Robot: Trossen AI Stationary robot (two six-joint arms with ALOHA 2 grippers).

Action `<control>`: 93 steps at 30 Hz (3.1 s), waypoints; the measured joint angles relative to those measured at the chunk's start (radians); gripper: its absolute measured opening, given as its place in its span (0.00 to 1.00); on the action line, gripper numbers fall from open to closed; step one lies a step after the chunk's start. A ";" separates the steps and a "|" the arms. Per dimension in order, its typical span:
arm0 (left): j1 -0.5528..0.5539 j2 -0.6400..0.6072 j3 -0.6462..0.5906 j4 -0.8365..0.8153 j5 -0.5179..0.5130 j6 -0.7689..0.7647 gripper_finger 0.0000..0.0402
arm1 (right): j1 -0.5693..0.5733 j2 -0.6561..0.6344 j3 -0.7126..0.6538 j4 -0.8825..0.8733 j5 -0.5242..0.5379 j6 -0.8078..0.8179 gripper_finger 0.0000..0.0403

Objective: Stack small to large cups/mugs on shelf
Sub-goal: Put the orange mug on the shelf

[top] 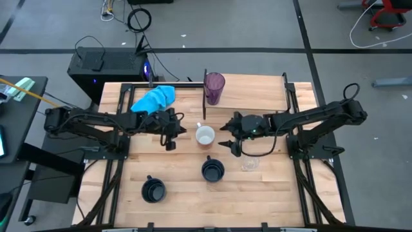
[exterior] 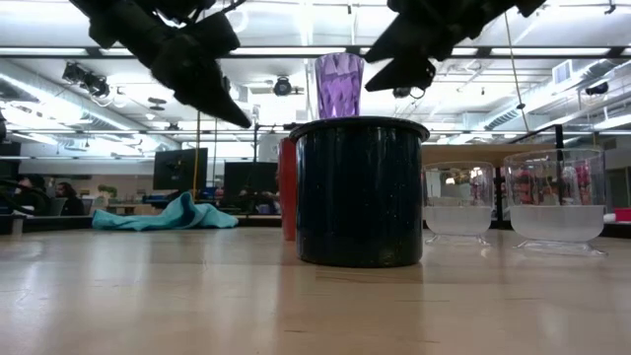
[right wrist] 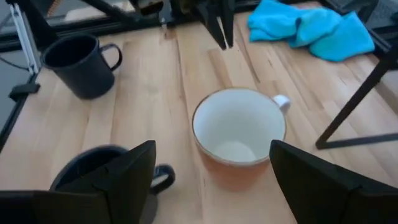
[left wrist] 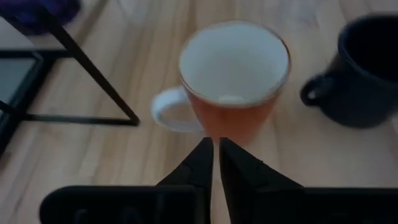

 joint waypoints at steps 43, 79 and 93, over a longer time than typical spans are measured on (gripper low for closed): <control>-0.031 0.001 0.000 -0.045 -0.019 0.009 0.07 | -0.036 0.602 0.599 -0.505 -0.001 -0.266 0.66; -0.033 0.001 0.000 -0.073 -0.019 0.011 0.05 | -0.069 0.602 0.562 -0.478 -0.130 -0.319 0.12; -0.032 -0.003 0.001 -0.072 -0.019 0.012 0.04 | -0.079 0.588 0.562 -0.492 -0.151 -0.376 0.07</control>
